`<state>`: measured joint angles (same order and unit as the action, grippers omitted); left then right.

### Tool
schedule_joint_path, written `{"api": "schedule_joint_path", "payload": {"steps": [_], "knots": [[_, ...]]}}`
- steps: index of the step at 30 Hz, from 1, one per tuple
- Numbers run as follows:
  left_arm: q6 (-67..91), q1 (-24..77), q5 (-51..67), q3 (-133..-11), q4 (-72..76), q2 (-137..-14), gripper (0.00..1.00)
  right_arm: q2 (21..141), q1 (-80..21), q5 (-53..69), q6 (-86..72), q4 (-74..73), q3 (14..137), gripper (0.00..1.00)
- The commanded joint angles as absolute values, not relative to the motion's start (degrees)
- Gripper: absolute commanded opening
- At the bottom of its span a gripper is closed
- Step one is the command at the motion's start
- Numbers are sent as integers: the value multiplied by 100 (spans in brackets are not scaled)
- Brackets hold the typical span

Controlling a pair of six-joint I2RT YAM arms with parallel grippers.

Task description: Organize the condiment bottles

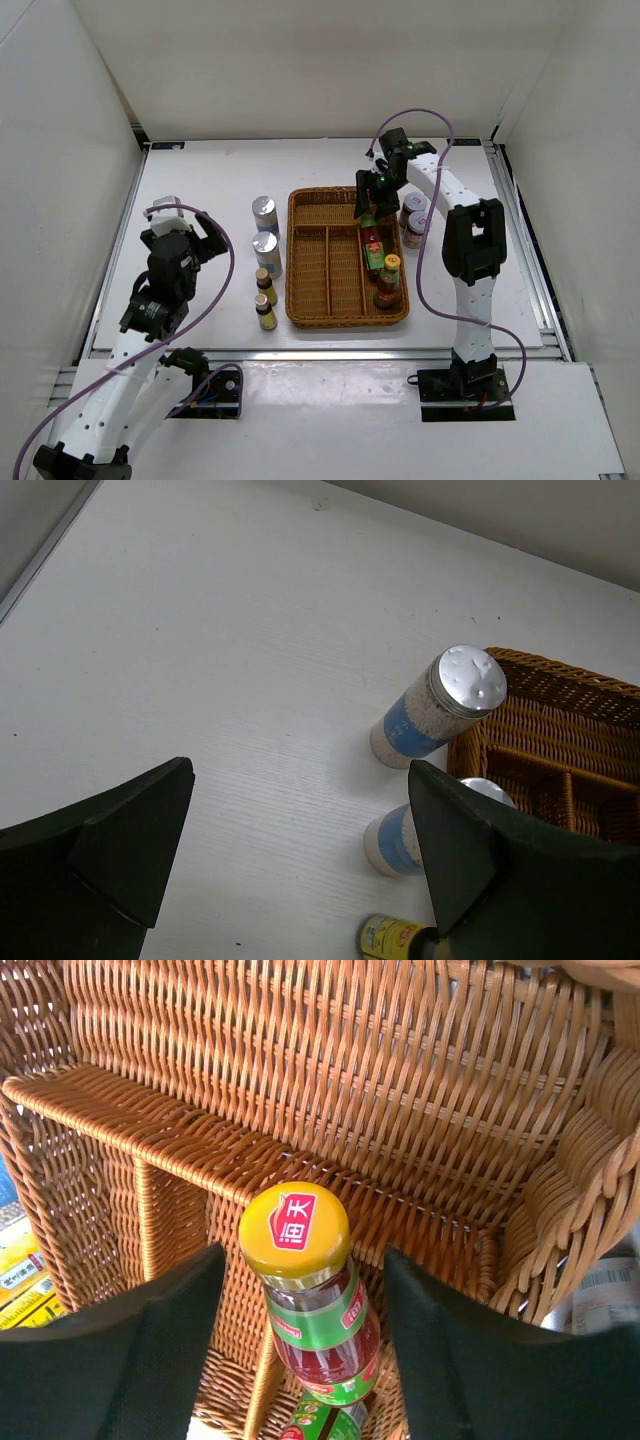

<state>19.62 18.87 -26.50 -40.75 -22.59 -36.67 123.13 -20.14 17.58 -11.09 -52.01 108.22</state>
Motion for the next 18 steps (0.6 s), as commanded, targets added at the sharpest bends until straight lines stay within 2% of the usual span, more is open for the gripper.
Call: {"api": "schedule_joint_path", "payload": {"steps": [1, 2, 4, 5, 7, 8, 11, 18], "knots": [[2013, 1898, -2566, -4052, -2206, -3639, 99, 12349, -2021, 1819, -1151, -5125, 11021, 64], [2013, 1898, -2566, -4052, -2206, -3639, 99, 12349, -2021, 1819, -1151, -5124, 11074, 52], [2013, 1898, -2566, -4052, -2206, -3639, 99, 12349, -2021, 1819, -1204, -5124, 11074, 38], [2013, 1898, -2566, -4052, -2206, -3639, 99, 12288, -2021, 1741, -1204, -5124, 11074, 26], [2013, 1898, -2566, -4052, -2206, -3586, 99, 12138, -2074, 1539, -1204, -5124, 11074, 17], [2013, 1898, -2566, -4052, -2206, -3586, 99, 12068, -2074, 1434, -1204, -5124, 11074, 9], [2013, 1898, -2566, -4052, -2206, -3586, 99, 11638, -2180, 917, -1204, -5063, 10917, 0], [2013, 1898, -2514, -4052, -2206, -3586, 99, 10023, -2925, -780, -1257, -4282, 9819, 0]]}}
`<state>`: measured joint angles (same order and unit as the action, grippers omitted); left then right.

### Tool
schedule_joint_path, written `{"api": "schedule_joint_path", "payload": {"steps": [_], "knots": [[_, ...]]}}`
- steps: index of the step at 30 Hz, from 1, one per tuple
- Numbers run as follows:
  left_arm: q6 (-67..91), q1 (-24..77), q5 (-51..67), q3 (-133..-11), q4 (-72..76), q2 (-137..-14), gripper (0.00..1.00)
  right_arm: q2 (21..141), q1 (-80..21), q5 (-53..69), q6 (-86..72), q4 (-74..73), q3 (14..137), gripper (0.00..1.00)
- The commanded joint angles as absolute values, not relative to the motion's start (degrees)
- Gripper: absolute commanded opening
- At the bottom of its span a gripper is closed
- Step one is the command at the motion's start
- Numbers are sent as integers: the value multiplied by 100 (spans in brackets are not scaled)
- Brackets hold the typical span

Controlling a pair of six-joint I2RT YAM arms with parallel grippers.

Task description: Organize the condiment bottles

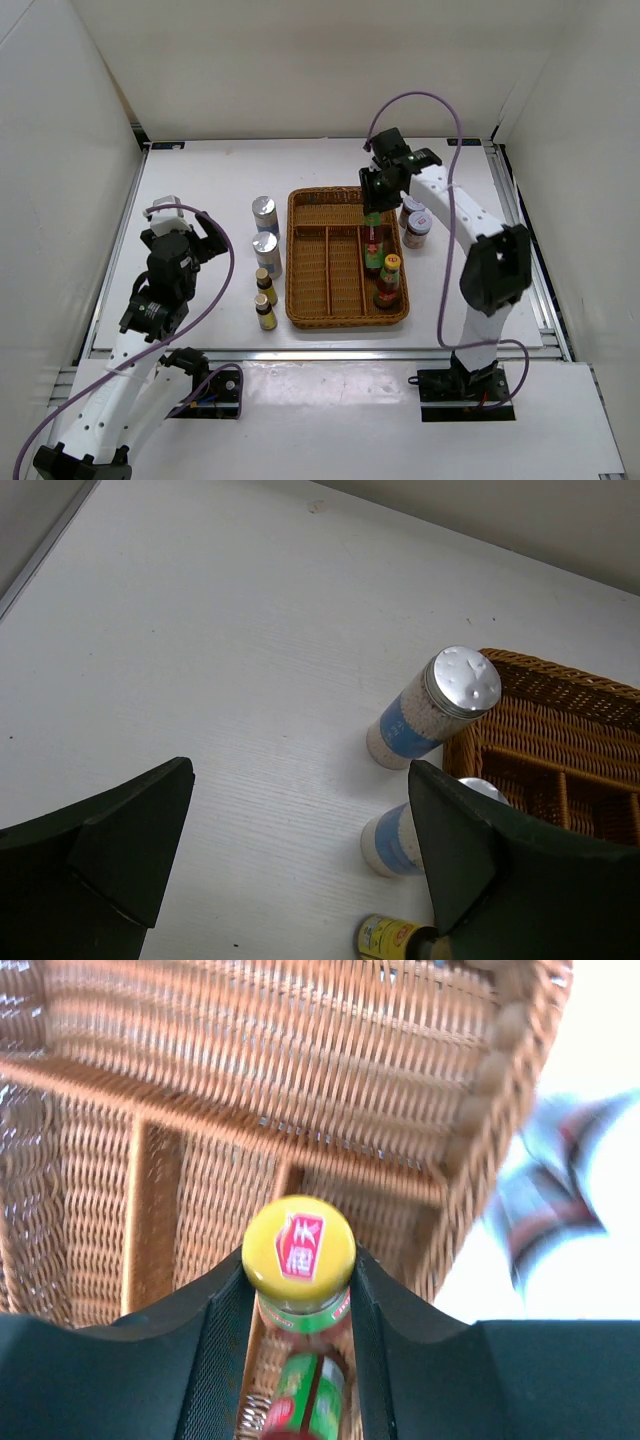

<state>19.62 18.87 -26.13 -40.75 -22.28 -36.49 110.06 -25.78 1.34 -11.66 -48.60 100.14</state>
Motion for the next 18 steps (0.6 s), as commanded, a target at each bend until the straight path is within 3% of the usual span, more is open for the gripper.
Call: {"api": "schedule_joint_path", "payload": {"steps": [1, 5, 18], "knots": [[2013, 1898, -2514, -4052, -2206, -3586, 99, 9863, -3022, -1000, -1257, -4185, 9687, 0], [2013, 1898, -2514, -4052, -2206, -3586, 99, 9125, -3418, -1809, -1318, -3754, 9019, 0], [2013, 1898, -2514, -4052, -2206, -3586, 99, 8307, -4034, -3392, -1854, -2892, 7112, 0]]}}
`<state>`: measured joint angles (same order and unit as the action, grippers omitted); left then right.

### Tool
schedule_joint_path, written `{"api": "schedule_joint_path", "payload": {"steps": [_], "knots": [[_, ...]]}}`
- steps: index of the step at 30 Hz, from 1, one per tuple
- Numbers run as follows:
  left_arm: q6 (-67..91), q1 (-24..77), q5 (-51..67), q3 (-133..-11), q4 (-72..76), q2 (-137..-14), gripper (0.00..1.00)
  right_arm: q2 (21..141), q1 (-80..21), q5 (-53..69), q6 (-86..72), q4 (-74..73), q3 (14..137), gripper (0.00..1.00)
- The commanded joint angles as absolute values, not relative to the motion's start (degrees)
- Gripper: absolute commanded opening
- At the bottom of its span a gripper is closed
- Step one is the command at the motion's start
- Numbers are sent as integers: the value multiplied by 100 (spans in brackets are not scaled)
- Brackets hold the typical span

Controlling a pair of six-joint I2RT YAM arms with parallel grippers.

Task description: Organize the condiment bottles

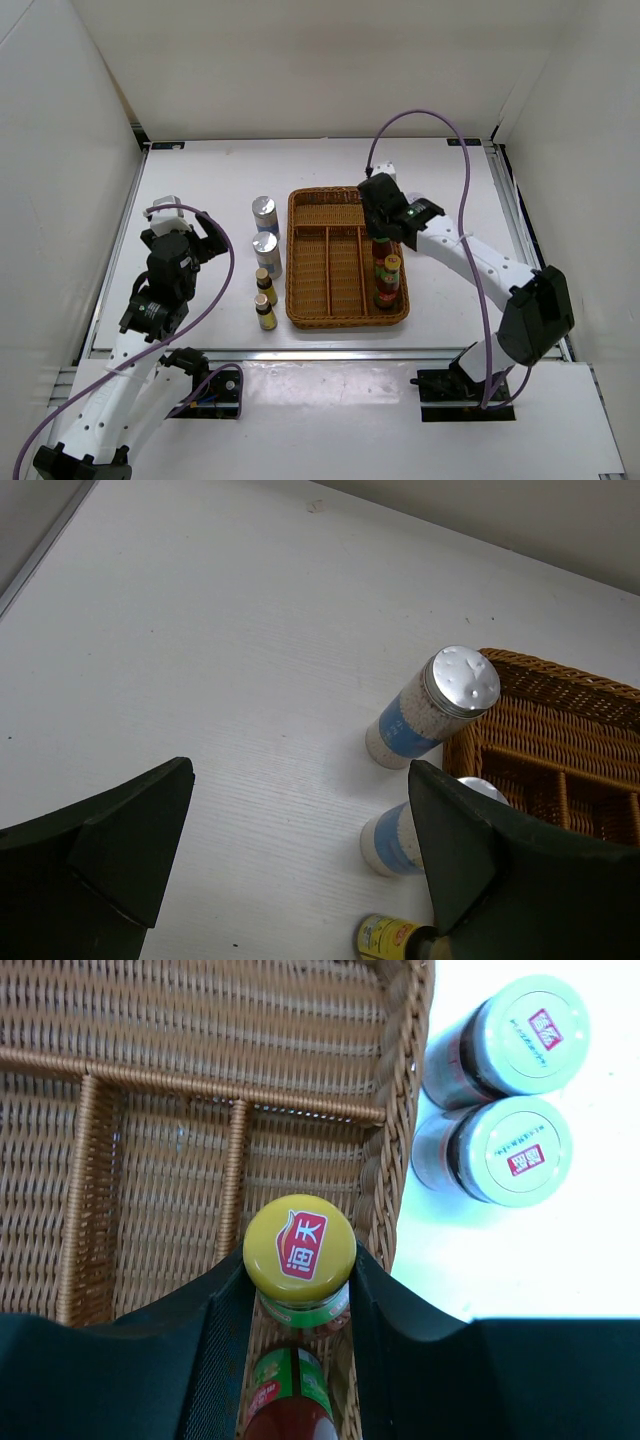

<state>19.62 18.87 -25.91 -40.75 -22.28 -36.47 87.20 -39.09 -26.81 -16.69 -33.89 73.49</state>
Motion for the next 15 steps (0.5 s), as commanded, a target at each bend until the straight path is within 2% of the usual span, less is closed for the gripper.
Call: {"api": "schedule_joint_path", "payload": {"steps": [1, 10, 15], "knots": [[2013, 1898, -2514, -4052, -2206, -3586, 99, 8227, -4034, -3445, -1924, -2709, 7058, 0], [2013, 1898, -2461, -4052, -2206, -3586, 99, 7981, -4034, -3902, -2065, -1935, 7075, 0], [2013, 1898, -2461, -4052, -2206, -3639, 99, 7919, -3982, -3955, -2328, -803, 6522, 0]]}}
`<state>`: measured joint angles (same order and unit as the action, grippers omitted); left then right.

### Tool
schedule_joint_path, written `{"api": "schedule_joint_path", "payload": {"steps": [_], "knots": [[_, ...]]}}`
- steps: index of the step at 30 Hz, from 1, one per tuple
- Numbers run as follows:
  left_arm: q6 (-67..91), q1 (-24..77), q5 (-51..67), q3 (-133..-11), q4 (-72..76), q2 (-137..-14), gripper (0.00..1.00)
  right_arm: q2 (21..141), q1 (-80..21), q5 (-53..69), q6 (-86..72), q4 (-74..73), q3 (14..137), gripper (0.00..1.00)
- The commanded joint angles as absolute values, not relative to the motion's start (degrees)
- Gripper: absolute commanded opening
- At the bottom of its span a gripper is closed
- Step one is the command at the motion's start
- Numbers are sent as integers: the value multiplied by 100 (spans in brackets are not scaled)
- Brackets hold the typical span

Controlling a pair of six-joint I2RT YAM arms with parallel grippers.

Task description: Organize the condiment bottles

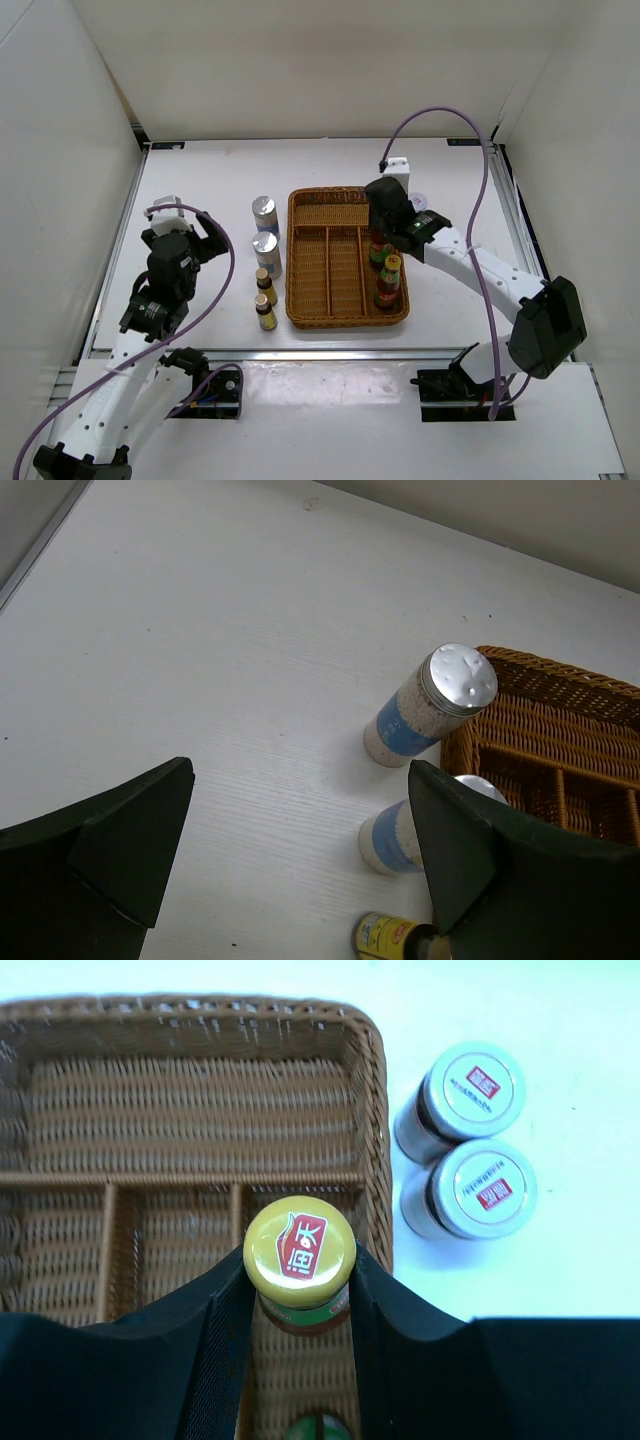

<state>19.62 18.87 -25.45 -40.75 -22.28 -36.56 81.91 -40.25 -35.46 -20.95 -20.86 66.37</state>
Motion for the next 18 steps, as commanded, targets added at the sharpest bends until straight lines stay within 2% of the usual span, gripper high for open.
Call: {"api": "schedule_joint_path", "payload": {"steps": [1, 8, 13, 15, 16, 18], "knots": [[2013, 1898, -2461, -4052, -2206, -3639, 99, 7919, -3981, -3903, -2329, -669, 6347, 0], [2013, 1898, -2461, -4052, -2206, -3639, 99, 7673, -3981, -3929, -2259, 965, 5240, 0], [2013, 1898, -2461, -4052, -2206, -3639, 99, 7663, -3981, -4087, -2320, 135, 5387, 0], [2013, 1898, -2461, -4052, -2206, -3639, 99, 7664, -4042, -4087, -2320, -104, 5440, 6], [2013, 1898, -2461, -4052, -2206, -3639, 99, 7664, -4043, -4087, -2320, -219, 5440, 13], [2013, 1898, -2461, -4052, -2206, -3639, 99, 7603, -4043, -4034, -2320, -307, 5440, 15]]}}
